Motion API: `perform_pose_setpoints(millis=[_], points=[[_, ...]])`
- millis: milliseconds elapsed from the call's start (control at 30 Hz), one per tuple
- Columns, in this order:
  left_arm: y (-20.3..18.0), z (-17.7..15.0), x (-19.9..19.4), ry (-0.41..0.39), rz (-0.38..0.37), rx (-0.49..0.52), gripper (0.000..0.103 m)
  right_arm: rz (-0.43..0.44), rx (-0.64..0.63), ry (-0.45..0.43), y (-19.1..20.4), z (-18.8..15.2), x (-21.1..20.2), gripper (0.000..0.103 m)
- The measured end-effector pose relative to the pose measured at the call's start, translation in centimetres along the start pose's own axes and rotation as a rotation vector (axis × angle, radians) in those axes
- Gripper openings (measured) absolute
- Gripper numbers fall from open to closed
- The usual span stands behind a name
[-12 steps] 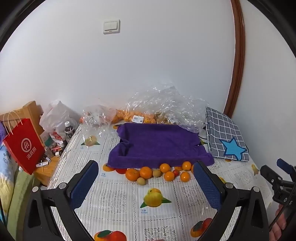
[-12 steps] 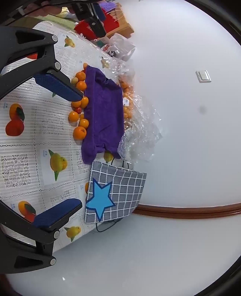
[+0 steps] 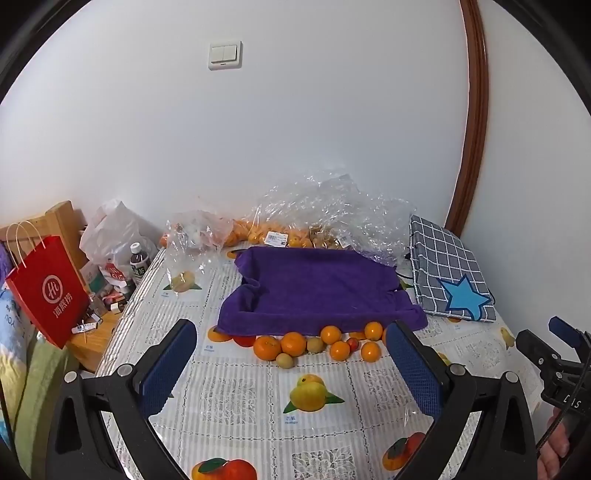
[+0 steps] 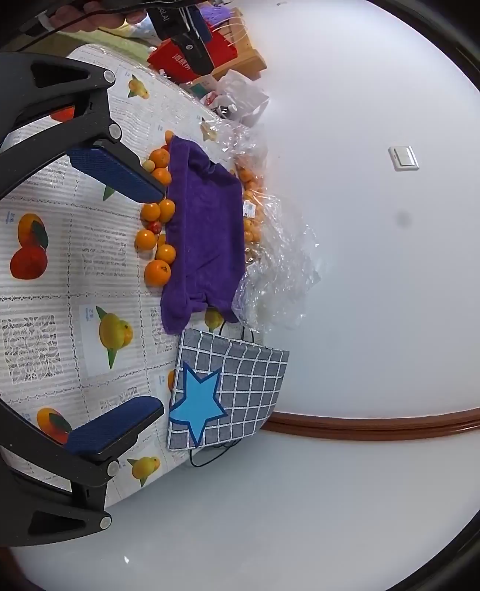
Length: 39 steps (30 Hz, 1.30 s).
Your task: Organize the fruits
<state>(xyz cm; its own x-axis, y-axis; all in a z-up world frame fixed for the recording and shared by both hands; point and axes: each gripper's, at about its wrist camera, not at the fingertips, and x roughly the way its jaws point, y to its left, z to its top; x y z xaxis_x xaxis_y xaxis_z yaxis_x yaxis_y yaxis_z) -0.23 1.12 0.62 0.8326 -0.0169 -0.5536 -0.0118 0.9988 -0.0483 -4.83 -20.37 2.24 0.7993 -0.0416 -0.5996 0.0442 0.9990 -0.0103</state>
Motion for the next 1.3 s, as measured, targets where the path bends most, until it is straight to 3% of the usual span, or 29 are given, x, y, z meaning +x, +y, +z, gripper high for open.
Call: perform_pose_setpoints(millis=[267, 1300], points=[[-0.3, -0.2, -0.1, -0.001, 0.012, 0.015, 0.103, 0.036, 0.043, 0.0, 0.0, 0.2, -0.1, 0.103], [0.0, -0.5, -0.2, -0.008, 0.023, 0.016, 0.103, 0.035, 0.018, -0.024, 0.9, -0.5, -1.1, 0.103]])
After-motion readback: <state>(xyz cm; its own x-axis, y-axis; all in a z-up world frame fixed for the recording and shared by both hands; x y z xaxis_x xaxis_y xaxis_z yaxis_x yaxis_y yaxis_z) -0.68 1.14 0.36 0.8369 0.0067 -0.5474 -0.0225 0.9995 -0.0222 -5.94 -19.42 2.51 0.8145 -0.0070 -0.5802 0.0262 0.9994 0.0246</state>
